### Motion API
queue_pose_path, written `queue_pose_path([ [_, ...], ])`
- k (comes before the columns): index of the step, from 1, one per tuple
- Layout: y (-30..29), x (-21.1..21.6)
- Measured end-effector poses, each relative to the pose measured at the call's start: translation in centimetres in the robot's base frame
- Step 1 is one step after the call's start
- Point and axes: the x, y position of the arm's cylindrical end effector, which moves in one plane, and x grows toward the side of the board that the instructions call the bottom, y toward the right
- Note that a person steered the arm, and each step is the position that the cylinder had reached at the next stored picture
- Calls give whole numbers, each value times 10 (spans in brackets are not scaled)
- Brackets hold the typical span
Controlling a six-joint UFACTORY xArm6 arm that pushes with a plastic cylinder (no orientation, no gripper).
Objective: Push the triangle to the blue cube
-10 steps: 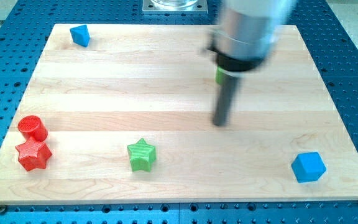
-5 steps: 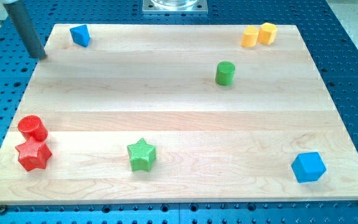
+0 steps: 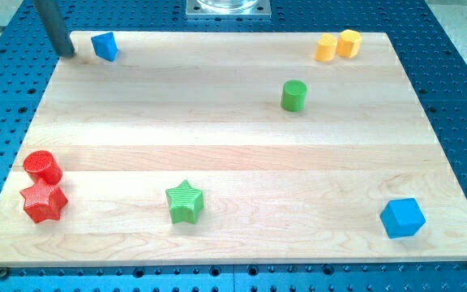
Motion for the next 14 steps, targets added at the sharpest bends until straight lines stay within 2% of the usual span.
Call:
queue_pose_path([
  [1,69,18],
  [2,168,78],
  [3,150,100],
  [4,98,66],
  [5,169,43],
  [6,248,85],
  [7,281,80],
  [8,292,55],
  [9,338,63],
  [11,344,207],
  [12,373,240],
  [13,346,229],
  [14,389,273],
])
